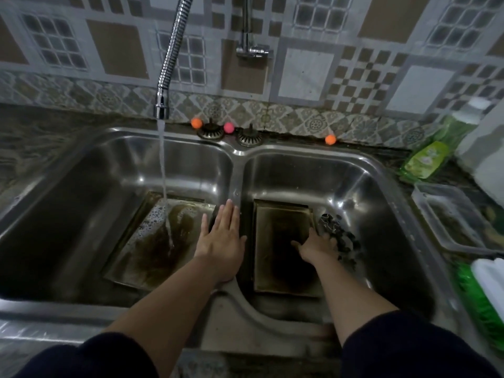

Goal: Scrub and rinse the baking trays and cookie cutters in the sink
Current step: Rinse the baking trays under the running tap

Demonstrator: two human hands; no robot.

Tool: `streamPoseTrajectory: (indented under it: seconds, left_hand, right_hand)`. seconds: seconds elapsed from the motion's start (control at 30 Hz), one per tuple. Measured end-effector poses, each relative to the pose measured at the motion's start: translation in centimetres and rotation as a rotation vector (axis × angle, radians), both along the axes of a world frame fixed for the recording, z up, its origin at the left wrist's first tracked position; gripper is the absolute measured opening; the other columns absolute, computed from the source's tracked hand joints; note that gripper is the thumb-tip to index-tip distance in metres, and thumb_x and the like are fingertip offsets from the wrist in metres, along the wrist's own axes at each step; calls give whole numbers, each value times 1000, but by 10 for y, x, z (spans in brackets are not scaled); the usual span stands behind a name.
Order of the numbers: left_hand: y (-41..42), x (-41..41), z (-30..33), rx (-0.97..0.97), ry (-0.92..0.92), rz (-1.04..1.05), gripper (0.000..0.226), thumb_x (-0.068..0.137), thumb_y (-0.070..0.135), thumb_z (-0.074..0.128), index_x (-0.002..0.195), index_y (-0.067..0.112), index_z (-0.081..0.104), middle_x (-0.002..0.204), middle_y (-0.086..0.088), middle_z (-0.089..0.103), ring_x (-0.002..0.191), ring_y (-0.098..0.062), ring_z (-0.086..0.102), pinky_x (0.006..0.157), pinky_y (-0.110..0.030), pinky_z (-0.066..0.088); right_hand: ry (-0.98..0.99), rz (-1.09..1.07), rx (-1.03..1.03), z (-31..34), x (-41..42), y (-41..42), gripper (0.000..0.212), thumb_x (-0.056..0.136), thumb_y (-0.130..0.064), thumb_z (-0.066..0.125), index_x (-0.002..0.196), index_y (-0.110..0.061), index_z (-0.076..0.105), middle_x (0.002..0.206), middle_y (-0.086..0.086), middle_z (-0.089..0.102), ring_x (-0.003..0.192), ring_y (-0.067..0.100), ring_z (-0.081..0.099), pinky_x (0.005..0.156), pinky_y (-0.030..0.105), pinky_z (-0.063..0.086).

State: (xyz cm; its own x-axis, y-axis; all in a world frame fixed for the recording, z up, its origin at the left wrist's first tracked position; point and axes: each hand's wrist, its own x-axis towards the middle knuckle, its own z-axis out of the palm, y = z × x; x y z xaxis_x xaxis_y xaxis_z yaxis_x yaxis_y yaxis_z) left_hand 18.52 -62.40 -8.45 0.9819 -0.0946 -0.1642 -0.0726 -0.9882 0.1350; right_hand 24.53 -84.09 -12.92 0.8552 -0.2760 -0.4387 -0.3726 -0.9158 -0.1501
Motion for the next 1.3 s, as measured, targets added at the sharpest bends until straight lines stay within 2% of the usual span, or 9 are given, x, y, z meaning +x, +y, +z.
streamPoseTrajectory:
  seconds: [0.23,0.37,0.5,0.6,0.73,0.87,1.0,1.17,1.3]
  left_hand:
    - [14,-1,5,-107,46,-86,67,100,50,12,151,15,-12,156,-1,-25,145,-16,-19,115,-43,-12]
    - [44,4,11,-252,52,-141,59,101,49,16,153,25,5,161,6,-6,148,-16,3,120,-43,5]
    - [103,12,-2,-290,145,-88,56,99,48,28,151,31,19,159,1,13,146,-24,14,117,-50,19]
    - [153,13,-20,-270,245,13,53,97,46,34,147,29,30,157,-1,20,142,-25,24,114,-49,26]
    - [207,12,-44,-240,353,71,59,100,38,38,153,27,15,161,-1,4,147,-27,7,118,-49,18]
    - [235,21,-60,-238,455,115,63,100,38,38,153,27,5,160,-12,-6,146,-37,5,118,-47,16]
    - [242,30,-74,-276,549,97,67,100,42,36,154,20,3,159,-16,4,146,-33,13,118,-41,18]
    - [237,33,-82,-228,555,102,74,96,58,29,153,23,-2,160,-13,2,147,-33,5,119,-44,14]
    - [229,28,-80,-246,558,106,60,99,54,18,151,36,-6,158,-10,-20,147,-32,-9,118,-52,8]
  right_hand:
    - [-210,120,97,52,-7,60,58,96,-50,42,148,-29,28,159,9,14,145,34,13,114,50,21]
    - [-337,217,102,81,-18,125,51,98,-46,39,146,-31,32,154,5,23,140,30,20,109,47,29]
    - [-497,414,30,85,-36,193,47,97,-41,42,142,-30,38,150,4,26,137,26,20,109,42,27]
    - [-356,509,132,64,-44,235,47,97,-35,45,142,-29,39,152,6,23,139,29,19,111,44,28]
    - [7,226,307,24,-40,270,60,98,-33,46,151,-34,18,158,7,3,142,36,14,112,44,26]
    - [75,-4,323,1,-30,278,61,100,-29,44,151,-33,13,155,13,0,134,37,32,106,40,39]
    - [66,-133,391,-9,-18,280,64,100,-29,44,152,-36,8,157,16,-4,130,35,42,93,32,46]
    - [-103,-182,442,-15,-13,287,65,95,-32,55,151,-34,20,146,11,41,127,28,48,95,32,44]
    - [-249,-218,524,-10,-13,290,74,90,-27,65,151,-29,24,139,7,52,123,21,53,93,25,43]
